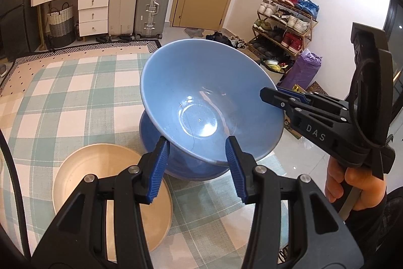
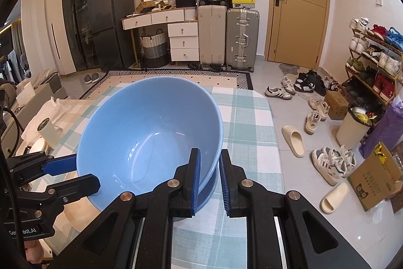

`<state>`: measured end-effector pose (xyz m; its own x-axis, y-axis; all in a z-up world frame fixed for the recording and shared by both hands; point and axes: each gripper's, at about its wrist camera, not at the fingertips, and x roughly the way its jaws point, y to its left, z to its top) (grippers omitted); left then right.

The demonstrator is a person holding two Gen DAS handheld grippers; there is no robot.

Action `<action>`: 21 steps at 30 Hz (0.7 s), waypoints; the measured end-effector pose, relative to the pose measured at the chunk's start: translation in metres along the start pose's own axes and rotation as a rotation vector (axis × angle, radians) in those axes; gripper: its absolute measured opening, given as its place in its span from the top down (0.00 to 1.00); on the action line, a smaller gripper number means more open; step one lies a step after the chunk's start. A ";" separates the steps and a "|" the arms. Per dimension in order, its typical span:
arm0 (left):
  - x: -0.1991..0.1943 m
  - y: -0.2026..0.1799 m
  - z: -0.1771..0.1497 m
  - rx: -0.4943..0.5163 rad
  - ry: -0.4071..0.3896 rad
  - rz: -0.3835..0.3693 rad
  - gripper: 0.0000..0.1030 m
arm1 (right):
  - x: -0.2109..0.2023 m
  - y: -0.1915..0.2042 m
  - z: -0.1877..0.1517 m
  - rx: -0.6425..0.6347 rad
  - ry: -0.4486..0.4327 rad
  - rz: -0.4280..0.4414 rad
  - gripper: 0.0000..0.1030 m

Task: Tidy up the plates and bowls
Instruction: 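Lower the light blue bowl onto the stacked blue bowls with both grippers, then open both grippers to release the light blue bowl on the stack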

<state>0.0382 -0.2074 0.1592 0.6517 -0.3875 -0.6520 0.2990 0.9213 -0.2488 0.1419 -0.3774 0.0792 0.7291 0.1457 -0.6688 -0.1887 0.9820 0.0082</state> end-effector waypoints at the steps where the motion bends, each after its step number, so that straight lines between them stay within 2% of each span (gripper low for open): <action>1: 0.002 0.003 -0.001 -0.002 0.002 0.002 0.58 | 0.003 0.001 0.000 -0.001 0.002 0.002 0.86; 21: 0.059 0.044 -0.014 -0.008 0.048 0.024 0.58 | 0.051 0.011 -0.013 -0.012 0.060 0.026 0.85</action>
<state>0.0800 -0.1896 0.1001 0.6243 -0.3633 -0.6915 0.2775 0.9307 -0.2384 0.1683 -0.3610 0.0353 0.6831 0.1632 -0.7118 -0.2154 0.9764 0.0171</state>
